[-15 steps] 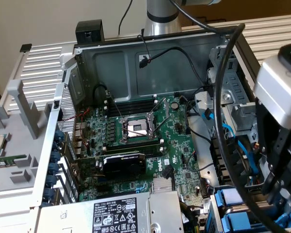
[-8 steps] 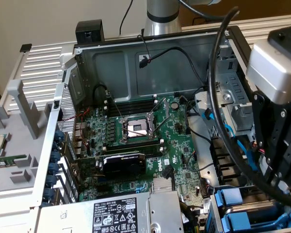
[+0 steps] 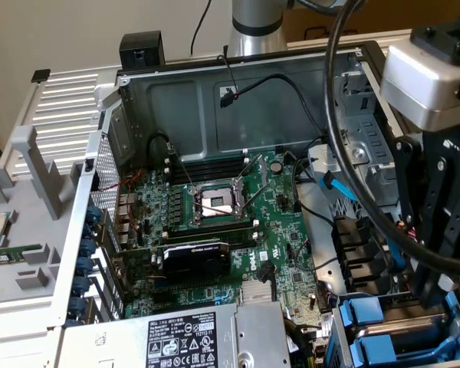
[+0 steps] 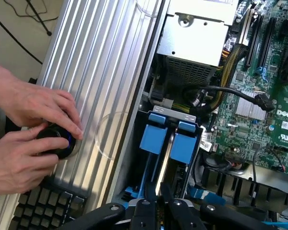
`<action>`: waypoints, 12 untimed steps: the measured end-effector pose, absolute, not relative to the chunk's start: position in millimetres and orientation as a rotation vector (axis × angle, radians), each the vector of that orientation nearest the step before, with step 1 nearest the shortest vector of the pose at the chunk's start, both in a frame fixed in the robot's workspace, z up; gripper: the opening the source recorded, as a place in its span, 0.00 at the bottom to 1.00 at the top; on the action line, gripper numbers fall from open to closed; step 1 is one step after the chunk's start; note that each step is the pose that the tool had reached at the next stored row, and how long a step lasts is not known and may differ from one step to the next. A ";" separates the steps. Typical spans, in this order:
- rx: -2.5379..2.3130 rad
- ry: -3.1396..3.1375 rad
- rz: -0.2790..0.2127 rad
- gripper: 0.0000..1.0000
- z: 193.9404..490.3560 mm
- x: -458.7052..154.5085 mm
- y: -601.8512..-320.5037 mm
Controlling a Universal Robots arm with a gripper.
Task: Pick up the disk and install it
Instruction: 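Insert the first disk wire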
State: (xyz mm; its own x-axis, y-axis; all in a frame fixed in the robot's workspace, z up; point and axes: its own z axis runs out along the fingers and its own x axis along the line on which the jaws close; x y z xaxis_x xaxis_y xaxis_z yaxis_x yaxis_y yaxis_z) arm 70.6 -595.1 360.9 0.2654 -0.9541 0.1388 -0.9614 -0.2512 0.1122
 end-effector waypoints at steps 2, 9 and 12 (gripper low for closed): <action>2.355 -1.804 0.063 0.16 360.9 70.4 -594.9; 2.353 -1.805 0.061 0.16 360.9 69.9 -587.7; 2.341 -1.817 0.057 0.16 360.8 69.8 -587.0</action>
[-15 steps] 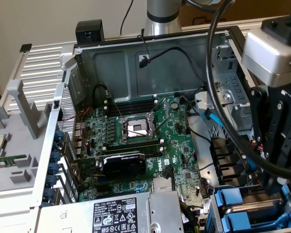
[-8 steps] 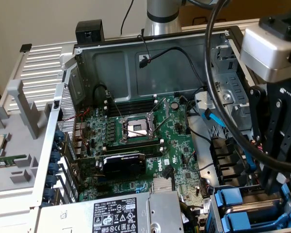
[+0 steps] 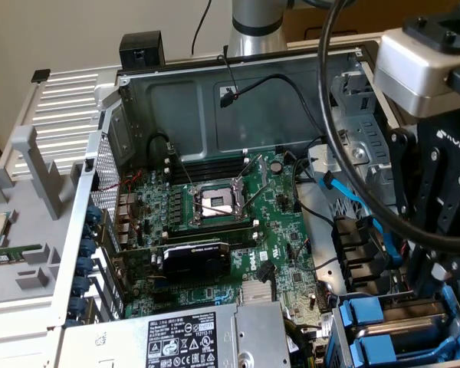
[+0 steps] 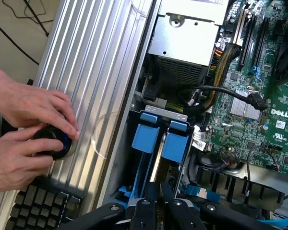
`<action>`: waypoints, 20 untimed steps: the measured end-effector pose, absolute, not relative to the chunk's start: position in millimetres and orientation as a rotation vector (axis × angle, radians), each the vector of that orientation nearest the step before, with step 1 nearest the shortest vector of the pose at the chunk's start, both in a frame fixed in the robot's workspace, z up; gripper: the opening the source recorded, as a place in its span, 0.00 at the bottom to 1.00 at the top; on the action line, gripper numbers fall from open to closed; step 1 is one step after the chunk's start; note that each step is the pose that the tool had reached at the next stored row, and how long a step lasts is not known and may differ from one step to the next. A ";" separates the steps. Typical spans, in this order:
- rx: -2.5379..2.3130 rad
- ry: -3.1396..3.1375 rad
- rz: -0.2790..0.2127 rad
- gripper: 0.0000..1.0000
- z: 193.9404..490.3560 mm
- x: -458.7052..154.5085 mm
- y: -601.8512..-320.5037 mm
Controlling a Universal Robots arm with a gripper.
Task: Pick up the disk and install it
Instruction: 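Insert the first disk wire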
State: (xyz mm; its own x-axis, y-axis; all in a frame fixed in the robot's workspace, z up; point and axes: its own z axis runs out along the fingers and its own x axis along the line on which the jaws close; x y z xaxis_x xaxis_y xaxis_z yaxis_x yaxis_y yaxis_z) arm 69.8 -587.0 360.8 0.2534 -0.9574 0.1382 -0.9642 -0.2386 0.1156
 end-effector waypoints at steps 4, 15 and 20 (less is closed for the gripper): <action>2.316 -1.847 0.051 0.16 360.8 69.9 -586.6; 2.188 -1.990 0.028 0.16 360.8 69.8 -586.6; 2.154 -2.027 0.023 0.16 360.6 70.2 -586.3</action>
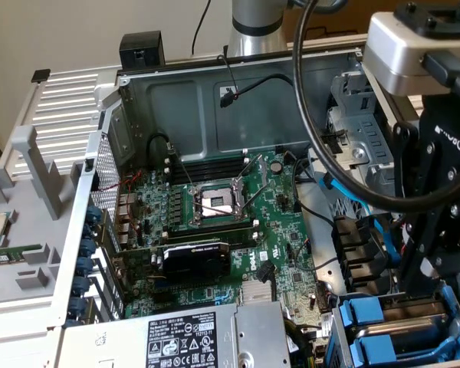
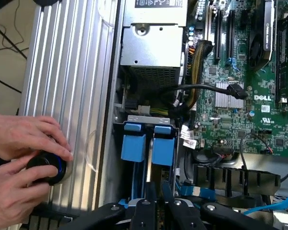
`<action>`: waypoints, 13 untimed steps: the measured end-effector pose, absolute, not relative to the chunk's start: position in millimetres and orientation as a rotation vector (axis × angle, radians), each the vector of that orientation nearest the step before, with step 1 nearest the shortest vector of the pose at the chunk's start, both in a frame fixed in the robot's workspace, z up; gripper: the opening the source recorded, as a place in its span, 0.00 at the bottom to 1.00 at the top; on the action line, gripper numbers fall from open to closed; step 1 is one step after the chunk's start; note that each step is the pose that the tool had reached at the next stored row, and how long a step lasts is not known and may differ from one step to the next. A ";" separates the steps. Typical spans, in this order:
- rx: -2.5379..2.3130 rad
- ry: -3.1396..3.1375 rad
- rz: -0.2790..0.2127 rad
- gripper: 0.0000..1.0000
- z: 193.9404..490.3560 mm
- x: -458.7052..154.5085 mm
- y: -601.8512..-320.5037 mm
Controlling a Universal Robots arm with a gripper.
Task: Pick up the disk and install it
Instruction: 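Insert the first disk wire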
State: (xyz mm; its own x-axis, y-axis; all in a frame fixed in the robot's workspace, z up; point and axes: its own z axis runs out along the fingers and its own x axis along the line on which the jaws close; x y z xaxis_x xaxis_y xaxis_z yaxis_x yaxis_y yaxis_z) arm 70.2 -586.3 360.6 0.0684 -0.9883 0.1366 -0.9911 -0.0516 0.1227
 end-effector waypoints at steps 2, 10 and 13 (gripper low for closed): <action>2.143 -2.038 0.022 0.16 360.6 70.4 -585.9; 2.120 -2.057 0.011 0.16 359.6 72.3 -584.6; 2.118 -2.060 0.004 0.16 358.9 73.5 -584.7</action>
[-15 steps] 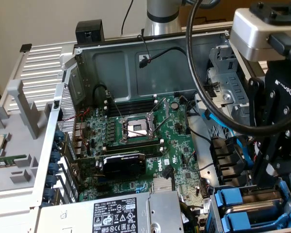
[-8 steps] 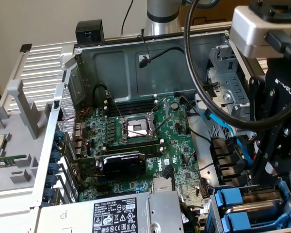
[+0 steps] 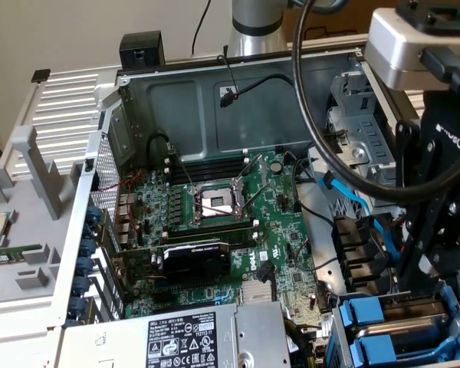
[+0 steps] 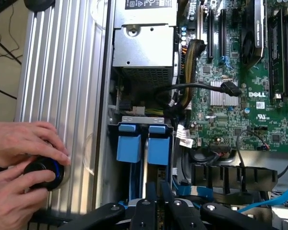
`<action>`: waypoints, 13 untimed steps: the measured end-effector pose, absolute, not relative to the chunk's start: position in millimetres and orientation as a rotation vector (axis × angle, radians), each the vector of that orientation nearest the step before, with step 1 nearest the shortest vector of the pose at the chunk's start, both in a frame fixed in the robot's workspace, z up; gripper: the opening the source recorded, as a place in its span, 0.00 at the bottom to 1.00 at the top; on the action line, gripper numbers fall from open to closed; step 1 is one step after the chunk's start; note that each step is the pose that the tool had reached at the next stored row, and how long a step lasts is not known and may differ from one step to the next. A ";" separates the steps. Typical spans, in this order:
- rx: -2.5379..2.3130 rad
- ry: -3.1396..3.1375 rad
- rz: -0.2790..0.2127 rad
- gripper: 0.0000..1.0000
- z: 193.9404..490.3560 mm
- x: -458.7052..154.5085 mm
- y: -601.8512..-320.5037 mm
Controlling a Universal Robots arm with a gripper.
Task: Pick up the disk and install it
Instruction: 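Insert the first disk wire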
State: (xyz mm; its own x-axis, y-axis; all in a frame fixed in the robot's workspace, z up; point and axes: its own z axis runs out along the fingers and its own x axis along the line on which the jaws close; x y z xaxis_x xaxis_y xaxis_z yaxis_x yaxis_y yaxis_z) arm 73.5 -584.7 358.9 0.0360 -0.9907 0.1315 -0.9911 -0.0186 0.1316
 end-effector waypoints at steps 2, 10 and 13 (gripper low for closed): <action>2.117 -2.063 -0.001 0.16 358.4 74.4 -584.6; 2.113 -2.079 -0.033 0.16 356.6 75.3 -584.7; 2.111 -2.087 -0.039 0.16 356.2 76.2 -584.6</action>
